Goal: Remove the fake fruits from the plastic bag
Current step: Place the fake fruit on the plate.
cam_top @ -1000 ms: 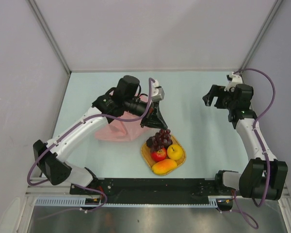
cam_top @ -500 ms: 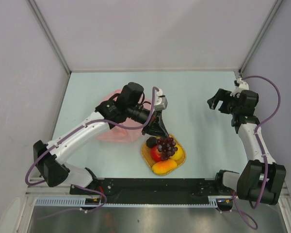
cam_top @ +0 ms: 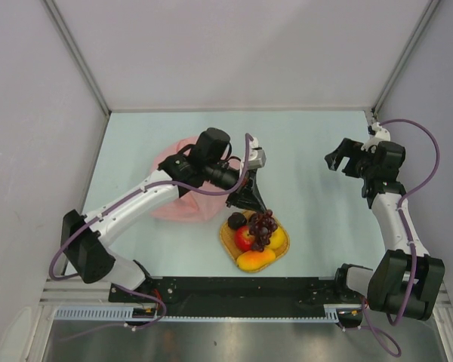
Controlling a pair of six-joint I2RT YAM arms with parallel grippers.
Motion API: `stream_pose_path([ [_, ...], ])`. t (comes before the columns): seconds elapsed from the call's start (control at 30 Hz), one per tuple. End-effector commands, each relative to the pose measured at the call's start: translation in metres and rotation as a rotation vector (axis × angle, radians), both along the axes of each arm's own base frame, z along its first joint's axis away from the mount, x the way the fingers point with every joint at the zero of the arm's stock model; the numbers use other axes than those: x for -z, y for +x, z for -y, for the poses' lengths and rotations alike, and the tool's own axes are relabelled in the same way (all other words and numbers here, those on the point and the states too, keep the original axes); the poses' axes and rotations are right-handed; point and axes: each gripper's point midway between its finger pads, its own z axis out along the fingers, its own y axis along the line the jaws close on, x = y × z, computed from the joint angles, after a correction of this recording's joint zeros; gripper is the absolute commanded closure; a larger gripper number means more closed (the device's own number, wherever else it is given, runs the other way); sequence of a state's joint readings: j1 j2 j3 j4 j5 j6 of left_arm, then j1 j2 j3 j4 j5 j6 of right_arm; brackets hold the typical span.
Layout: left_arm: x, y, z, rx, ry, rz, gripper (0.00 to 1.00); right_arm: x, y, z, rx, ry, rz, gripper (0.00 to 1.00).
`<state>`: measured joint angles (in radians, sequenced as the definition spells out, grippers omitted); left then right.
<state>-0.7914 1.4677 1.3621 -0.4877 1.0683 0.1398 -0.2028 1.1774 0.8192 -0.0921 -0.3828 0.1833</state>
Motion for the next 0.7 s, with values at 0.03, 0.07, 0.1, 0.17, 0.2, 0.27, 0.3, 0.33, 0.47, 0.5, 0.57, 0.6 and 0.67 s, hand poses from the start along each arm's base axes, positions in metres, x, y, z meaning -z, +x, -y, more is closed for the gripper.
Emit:
stream_pose_path([
  [0.03,0.003,0.013,-0.011,-0.058,-0.055,0.017,1.0,-0.015,0.002,0.001,-0.001,-0.001,0.054,0.0],
  [0.07,0.012,0.012,-0.012,-0.072,-0.037,-0.013,1.0,-0.013,0.002,0.001,0.001,0.0,0.05,0.0],
  [0.1,0.014,0.015,-0.012,-0.083,-0.033,-0.01,1.0,-0.014,0.002,0.001,-0.001,-0.001,0.052,0.0],
  [0.17,0.021,0.02,-0.011,-0.115,-0.019,-0.013,1.0,-0.013,0.002,0.001,-0.003,0.002,0.05,0.0],
  [0.2,0.024,0.021,-0.011,-0.124,-0.014,-0.011,1.0,-0.013,0.002,0.0,-0.005,0.002,0.049,0.0],
  [0.27,0.031,0.029,-0.01,-0.172,0.004,0.0,1.0,-0.011,0.001,0.0,-0.007,0.005,0.042,0.0],
  [0.3,0.034,0.032,-0.01,-0.191,0.015,-0.002,1.0,-0.01,0.001,0.0,-0.006,0.006,0.037,0.01],
  [0.33,0.037,0.037,-0.01,-0.225,0.029,-0.005,1.0,-0.01,0.001,-0.001,-0.007,0.008,0.035,0.0],
  [0.47,0.05,0.045,-0.016,-0.304,0.075,-0.027,0.99,-0.01,0.002,-0.001,-0.011,0.007,0.036,0.0],
  [0.5,0.052,0.046,-0.016,-0.317,0.079,-0.028,0.99,-0.009,0.002,-0.001,-0.011,0.007,0.035,0.0],
  [0.57,0.062,0.052,-0.019,-0.36,0.104,-0.023,0.99,-0.008,0.002,-0.001,-0.01,0.013,0.032,0.0],
  [0.6,0.066,0.052,-0.02,-0.367,0.116,-0.026,0.99,-0.008,0.003,-0.001,-0.014,0.012,0.034,0.0],
  [0.67,0.075,0.054,-0.022,-0.377,0.136,-0.016,0.98,-0.007,0.003,-0.002,-0.014,0.016,0.029,0.0],
])
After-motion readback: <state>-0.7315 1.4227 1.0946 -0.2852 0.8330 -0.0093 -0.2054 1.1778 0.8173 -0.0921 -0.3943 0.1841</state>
